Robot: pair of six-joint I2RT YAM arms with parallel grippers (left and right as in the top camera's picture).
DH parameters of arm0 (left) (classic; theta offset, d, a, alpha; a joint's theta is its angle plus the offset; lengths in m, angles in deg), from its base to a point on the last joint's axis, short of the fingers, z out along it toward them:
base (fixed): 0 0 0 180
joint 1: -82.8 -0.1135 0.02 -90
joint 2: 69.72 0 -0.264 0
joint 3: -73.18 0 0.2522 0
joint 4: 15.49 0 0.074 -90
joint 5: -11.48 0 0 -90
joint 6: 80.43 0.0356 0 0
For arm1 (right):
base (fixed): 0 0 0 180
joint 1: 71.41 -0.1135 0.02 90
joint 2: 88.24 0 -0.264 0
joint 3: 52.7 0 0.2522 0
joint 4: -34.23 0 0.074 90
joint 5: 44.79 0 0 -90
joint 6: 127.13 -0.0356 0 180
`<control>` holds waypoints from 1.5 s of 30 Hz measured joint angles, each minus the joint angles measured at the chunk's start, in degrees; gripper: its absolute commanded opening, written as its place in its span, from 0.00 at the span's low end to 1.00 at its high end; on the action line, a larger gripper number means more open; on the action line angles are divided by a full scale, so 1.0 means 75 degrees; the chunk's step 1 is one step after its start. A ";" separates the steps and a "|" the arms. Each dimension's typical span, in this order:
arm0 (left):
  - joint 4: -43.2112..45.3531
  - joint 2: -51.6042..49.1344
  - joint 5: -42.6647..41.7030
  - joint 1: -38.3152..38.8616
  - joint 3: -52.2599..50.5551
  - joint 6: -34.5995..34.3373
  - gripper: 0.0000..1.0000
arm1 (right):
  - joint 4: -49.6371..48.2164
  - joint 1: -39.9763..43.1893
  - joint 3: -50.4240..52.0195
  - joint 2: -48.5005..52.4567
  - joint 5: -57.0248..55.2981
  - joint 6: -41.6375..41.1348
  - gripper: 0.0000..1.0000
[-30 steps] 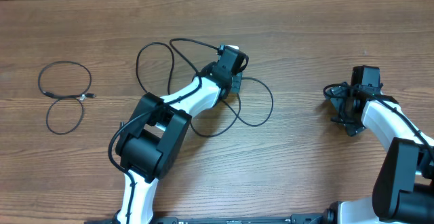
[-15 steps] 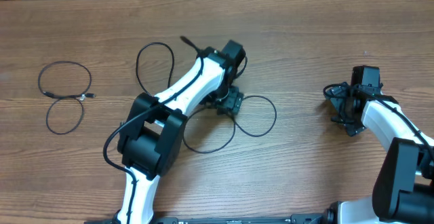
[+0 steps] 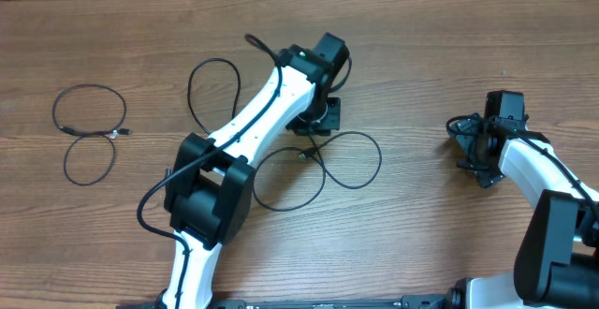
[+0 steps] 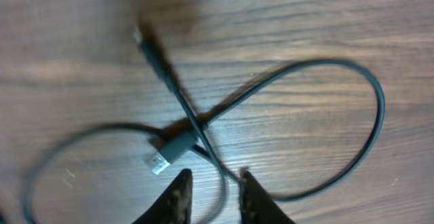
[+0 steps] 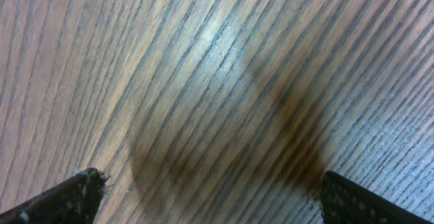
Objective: Untangle cables
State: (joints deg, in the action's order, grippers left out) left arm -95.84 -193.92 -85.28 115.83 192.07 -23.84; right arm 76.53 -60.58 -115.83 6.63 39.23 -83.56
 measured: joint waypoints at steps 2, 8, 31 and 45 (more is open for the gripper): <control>0.0044 0.0000 -0.0012 0.0122 -0.0166 -0.1081 0.44 | 0.0003 0.0000 0.0000 0.0000 -0.0003 0.0000 1.00; 0.1247 0.0000 0.0137 0.0577 -0.1239 -0.4890 0.56 | -0.0003 0.0000 0.0000 0.0000 -0.0003 -0.0003 1.00; 0.2643 0.0219 0.1434 0.0440 -0.2264 -0.7679 0.79 | 0.0003 0.0000 0.0000 0.0000 -0.0003 0.0000 1.00; 0.3576 0.0516 0.2232 0.0487 -0.2975 -0.7909 0.04 | 0.0000 0.0000 0.0000 0.0000 -0.0003 -0.0003 1.00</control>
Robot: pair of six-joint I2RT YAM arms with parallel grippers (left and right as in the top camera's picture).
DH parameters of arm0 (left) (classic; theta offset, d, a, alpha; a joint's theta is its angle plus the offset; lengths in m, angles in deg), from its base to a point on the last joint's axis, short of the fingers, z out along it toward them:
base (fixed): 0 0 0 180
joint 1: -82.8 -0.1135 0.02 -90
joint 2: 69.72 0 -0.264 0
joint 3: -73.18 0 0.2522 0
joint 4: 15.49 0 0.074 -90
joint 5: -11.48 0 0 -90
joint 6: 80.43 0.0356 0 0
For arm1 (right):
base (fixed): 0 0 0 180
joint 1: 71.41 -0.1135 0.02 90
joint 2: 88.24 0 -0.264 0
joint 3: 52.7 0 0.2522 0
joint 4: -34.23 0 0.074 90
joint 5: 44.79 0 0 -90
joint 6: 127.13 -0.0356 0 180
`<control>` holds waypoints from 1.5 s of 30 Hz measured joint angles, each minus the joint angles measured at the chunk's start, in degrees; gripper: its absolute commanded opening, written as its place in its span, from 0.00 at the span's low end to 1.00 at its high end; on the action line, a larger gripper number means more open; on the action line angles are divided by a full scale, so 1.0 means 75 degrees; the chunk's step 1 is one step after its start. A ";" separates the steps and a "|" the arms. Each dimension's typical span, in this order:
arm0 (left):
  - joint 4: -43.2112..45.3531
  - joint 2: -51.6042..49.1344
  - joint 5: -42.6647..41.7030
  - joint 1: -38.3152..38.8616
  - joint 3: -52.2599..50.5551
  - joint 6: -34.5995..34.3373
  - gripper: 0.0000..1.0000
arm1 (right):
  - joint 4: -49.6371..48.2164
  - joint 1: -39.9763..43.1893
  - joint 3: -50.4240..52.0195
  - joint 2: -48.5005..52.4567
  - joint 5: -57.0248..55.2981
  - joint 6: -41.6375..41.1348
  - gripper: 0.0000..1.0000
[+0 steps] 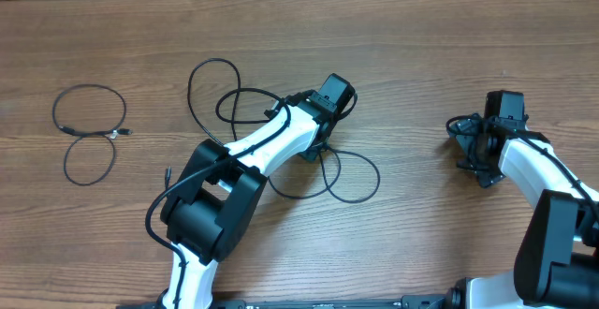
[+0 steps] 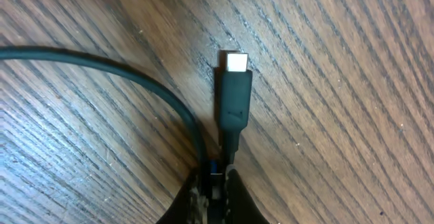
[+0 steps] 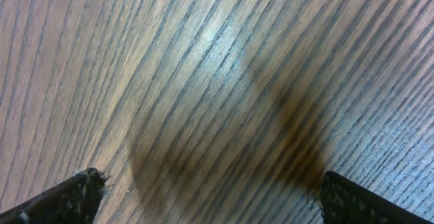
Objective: Untangle cables
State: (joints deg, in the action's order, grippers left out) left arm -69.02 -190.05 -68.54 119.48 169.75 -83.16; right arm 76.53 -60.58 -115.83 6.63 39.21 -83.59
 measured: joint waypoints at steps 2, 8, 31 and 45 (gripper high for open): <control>-0.0003 0.0003 0.0017 0.0000 0.0000 0.0149 0.04 | 0.0000 0.0003 0.0000 0.0000 0.0003 0.0003 1.00; -0.0187 0.0015 -0.0248 -0.0111 0.0169 0.1673 0.04 | 0.0003 0.0003 0.0000 0.0000 0.0003 0.0000 1.00; 0.3069 0.4127 -0.0525 -0.0204 0.0466 0.7595 0.04 | -0.0003 0.0000 0.0000 0.0000 0.0003 0.0003 1.00; 0.4657 0.4727 -0.0504 -0.2923 0.0466 0.7851 0.04 | 0.0003 0.0003 0.0000 0.0000 0.0006 0.0003 1.00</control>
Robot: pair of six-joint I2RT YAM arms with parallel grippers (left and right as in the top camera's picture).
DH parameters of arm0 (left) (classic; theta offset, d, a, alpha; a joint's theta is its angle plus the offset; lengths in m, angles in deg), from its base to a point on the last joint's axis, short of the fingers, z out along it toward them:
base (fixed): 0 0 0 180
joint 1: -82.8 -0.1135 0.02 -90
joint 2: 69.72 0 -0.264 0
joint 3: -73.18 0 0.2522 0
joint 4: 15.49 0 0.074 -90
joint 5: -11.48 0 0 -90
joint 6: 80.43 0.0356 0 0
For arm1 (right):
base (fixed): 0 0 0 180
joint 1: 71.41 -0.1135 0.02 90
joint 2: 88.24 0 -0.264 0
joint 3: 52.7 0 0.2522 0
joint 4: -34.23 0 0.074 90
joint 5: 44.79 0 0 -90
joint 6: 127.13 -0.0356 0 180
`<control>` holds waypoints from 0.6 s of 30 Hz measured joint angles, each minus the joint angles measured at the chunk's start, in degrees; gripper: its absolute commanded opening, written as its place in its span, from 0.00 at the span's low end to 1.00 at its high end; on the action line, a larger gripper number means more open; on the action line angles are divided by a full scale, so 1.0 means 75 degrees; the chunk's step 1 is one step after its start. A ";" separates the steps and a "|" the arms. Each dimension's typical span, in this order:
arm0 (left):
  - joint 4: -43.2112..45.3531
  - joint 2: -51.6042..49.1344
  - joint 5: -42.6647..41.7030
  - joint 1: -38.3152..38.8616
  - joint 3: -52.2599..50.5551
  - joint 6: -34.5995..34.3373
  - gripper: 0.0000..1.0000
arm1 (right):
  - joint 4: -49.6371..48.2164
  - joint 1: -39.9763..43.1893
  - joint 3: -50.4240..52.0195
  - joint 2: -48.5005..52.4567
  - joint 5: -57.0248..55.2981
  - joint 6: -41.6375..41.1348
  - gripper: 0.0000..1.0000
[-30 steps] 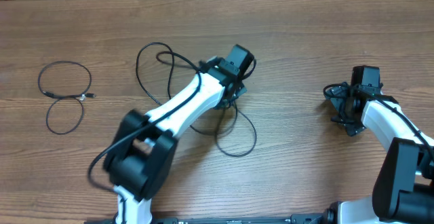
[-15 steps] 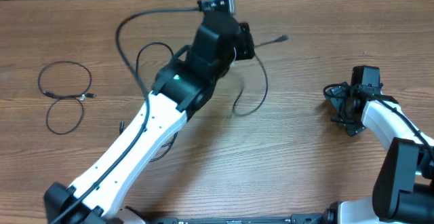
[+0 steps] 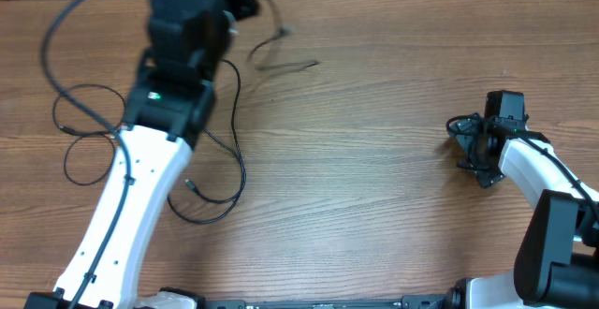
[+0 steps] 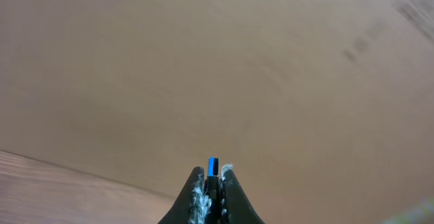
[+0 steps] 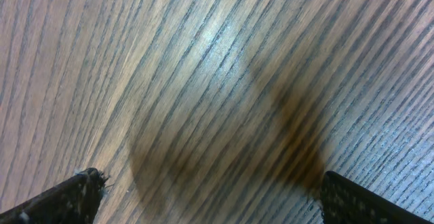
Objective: Untangle cables
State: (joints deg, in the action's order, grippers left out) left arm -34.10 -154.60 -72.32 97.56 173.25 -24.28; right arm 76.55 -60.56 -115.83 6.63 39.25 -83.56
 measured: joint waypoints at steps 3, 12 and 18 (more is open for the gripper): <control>0.0079 0.0000 0.0000 -0.0656 0.0000 0.0000 0.04 | -0.0003 -0.0003 0.0000 0.0000 -0.0003 -0.0003 1.00; -0.0481 0.0003 0.0009 -0.2579 0.0003 0.0213 0.04 | -0.0006 0.0000 0.0000 0.0000 -0.0006 -0.0003 1.00; -0.2331 0.0000 0.0157 -0.3995 0.0015 0.0321 0.04 | 0.0003 0.0000 0.0000 0.0000 -0.0003 0.0000 1.00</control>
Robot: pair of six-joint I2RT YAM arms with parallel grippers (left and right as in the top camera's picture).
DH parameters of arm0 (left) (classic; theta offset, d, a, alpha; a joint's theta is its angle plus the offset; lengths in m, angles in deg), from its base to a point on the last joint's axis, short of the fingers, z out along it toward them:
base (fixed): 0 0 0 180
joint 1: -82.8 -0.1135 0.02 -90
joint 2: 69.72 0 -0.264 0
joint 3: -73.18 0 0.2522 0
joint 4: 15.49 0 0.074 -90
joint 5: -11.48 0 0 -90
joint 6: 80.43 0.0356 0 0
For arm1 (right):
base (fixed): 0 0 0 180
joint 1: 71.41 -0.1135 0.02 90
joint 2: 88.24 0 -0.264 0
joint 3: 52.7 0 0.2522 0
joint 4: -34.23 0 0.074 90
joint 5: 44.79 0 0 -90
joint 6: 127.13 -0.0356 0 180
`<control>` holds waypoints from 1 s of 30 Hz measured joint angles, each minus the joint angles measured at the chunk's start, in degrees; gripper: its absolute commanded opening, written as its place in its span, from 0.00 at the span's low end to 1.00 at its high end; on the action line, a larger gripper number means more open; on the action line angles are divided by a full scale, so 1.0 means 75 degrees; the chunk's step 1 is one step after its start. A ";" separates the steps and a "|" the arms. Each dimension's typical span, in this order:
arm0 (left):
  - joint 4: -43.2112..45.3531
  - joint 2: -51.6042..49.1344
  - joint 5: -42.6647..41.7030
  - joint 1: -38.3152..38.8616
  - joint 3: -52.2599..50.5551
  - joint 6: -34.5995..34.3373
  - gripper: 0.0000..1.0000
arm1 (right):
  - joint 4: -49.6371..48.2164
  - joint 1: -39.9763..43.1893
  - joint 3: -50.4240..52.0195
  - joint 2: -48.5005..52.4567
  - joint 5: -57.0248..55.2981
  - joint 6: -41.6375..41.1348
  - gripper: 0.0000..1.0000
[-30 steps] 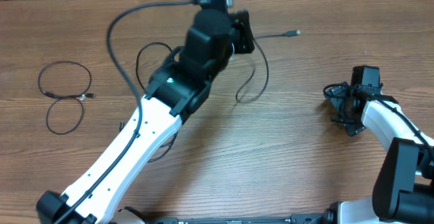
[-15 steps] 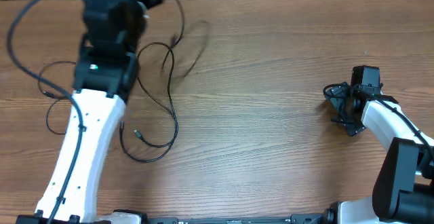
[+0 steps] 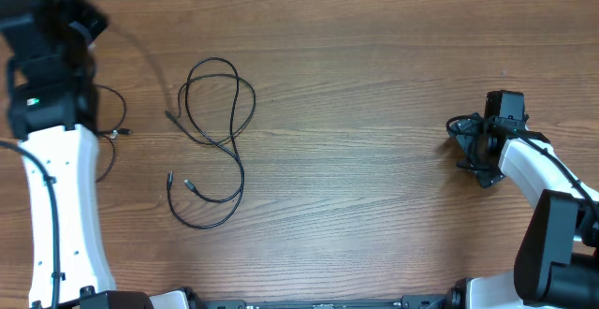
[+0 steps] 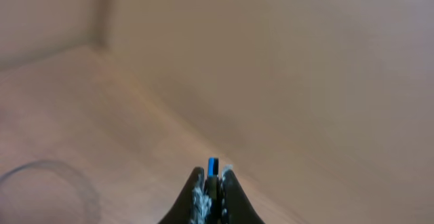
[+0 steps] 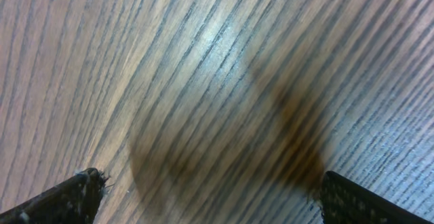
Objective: Untangle cables
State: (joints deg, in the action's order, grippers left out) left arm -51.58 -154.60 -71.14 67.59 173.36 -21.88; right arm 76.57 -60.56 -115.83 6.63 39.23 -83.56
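Note:
My left gripper (image 4: pixel 213 175) is raised at the table's far left back corner and is shut on a dark cable end with a blue tip (image 4: pixel 213 163). In the overhead view a thin blurred strand runs from it down to the black cable (image 3: pixel 234 150). That cable lies in loose loops left of centre, with free ends (image 3: pixel 169 115) near its left side. My right gripper (image 5: pixel 213 187) stands open just above bare wood at the right, fingers (image 5: pixel 81 190) wide apart and nothing between them.
A second, smaller coiled cable (image 3: pixel 120 133) lies at the far left, partly hidden behind my left arm (image 3: pixel 56 178). The wooden table (image 3: pixel 374 206) stretches between the loops and my right arm (image 3: pixel 524 159). A wall stands behind the back edge.
My left arm has moved from the back centre-left to the far left back corner, still shut on the cable end. The black cable's loops now lie spread out left of centre.
My left gripper was open over the crossed cables at mid-table. Then it was shut on a cable just behind its connector. Then it was raised at the back with the cable trailing, and now it is at the far left. The right gripper stayed open and still.

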 measured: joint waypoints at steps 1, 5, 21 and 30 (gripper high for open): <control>-0.0364 0.0000 0.0149 -0.0160 0.0006 0.0015 0.04 | -0.0012 -0.0003 0.0000 0.0000 0.0000 -0.0003 1.00; -0.1574 -0.0175 0.0886 -0.0664 0.0026 0.0020 0.07 | -0.0006 0.0000 0.0000 0.0000 0.0000 -0.0003 1.00; -0.2649 -0.2259 0.2200 -0.1145 0.0026 0.1023 1.00 | -0.0009 0.0000 0.0000 0.0000 -0.0003 0.0000 1.00; -0.3150 -0.2320 -0.2614 -0.1075 0.0026 0.2617 1.00 | -0.0003 -0.0003 0.0000 0.0000 -0.0003 0.0003 1.00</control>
State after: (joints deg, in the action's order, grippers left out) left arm -75.21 -172.00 -90.75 59.53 173.55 -2.25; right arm 76.55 -60.58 -115.83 6.63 39.21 -83.54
